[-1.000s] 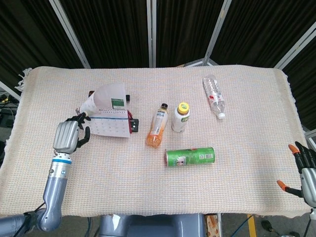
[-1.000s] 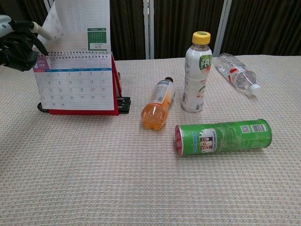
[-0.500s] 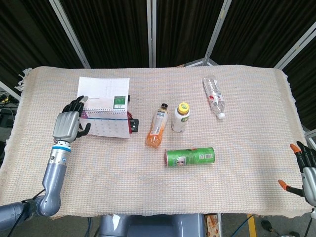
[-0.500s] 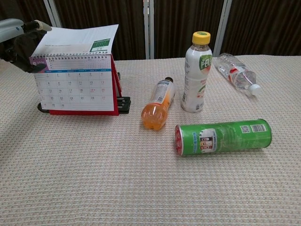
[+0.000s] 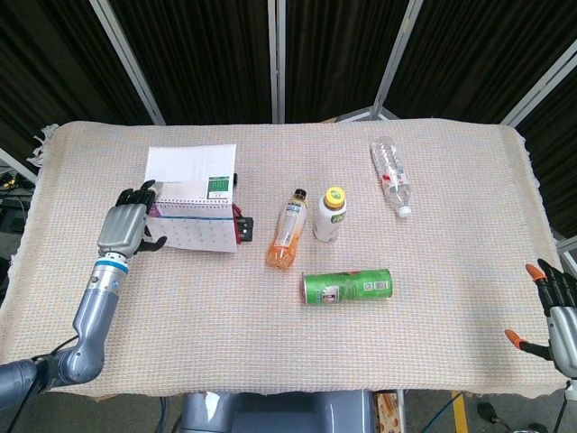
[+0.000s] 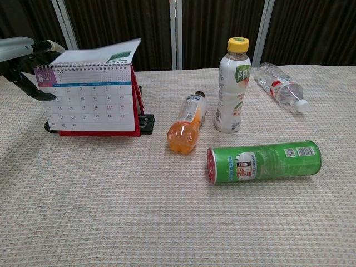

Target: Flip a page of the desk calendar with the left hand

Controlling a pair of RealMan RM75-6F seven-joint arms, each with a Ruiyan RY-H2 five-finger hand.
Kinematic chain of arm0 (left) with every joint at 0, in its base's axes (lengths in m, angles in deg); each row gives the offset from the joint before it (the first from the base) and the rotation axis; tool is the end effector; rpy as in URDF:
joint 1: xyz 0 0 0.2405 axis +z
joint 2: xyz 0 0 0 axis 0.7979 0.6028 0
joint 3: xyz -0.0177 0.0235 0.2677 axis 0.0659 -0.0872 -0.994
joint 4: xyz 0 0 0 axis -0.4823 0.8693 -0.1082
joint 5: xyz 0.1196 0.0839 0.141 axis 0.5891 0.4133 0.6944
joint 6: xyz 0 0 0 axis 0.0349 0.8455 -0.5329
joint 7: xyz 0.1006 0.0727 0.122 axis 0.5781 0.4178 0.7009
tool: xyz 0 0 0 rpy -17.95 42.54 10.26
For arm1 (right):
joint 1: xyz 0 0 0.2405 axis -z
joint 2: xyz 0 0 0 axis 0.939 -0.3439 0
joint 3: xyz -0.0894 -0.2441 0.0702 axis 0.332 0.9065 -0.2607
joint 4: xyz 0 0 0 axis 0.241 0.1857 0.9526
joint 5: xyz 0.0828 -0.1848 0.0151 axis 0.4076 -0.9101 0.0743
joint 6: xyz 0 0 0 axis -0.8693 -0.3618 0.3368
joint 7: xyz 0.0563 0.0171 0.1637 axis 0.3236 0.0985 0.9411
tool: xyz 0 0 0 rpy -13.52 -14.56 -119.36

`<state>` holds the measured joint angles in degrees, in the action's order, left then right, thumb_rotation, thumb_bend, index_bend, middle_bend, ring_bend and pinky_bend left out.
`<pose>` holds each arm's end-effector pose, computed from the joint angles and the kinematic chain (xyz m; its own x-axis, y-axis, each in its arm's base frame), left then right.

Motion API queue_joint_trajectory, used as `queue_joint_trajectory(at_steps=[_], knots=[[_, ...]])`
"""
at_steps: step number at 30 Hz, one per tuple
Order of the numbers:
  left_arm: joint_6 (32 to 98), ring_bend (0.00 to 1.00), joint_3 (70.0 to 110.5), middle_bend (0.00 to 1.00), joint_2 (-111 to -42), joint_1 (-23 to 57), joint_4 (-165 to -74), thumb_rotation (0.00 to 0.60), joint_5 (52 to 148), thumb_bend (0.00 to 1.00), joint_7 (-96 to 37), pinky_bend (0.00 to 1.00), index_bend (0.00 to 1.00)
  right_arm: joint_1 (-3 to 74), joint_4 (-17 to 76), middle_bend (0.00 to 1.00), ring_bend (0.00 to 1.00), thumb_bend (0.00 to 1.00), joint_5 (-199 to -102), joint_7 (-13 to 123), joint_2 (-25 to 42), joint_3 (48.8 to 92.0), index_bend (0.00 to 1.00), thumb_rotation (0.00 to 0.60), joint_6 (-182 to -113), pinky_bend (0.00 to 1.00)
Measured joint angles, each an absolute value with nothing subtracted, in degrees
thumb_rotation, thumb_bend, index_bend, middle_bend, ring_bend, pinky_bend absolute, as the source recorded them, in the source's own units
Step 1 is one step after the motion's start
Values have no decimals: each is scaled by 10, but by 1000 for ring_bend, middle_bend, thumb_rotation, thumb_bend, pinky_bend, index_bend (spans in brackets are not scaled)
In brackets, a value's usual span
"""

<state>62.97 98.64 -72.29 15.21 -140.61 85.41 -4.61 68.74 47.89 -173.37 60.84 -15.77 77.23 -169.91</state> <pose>-0.1981 0.3933 0.0689 0.3263 0.1837 0.9272 0.9447 -0.0310 -0.3263 -0.3337 -0.1924 0.2050 0.3489 0.0121 0.9371 -0.9362 0.0498 0.3480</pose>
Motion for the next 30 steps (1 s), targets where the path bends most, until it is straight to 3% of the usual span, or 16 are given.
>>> queue_joint_trajectory(at_steps=[9, 14, 22, 30], knots=[[612, 169, 981, 0, -727, 138, -1391, 600, 839, 274, -50, 87, 0, 688, 478, 0, 0, 0, -1734, 611, -158, 771, 4, 600, -1703, 0], [632, 84, 984, 0, -733, 142, -1387, 600, 858, 274, -70, 7, 0, 689, 477, 0, 0, 0, -1736, 612, -158, 771, 3, 600, -1705, 0], [692, 0, 983, 0, -721, 166, -1408, 600, 945, 274, -113, 0, 0, 690, 477, 0, 0, 0, -1739, 608, -157, 773, 3, 600, -1707, 0], [793, 0, 911, 0, -693, 244, -1464, 600, 1048, 275, -115, 0, 0, 690, 478, 0, 0, 0, -1742, 598, -155, 773, 3, 600, -1710, 0]])
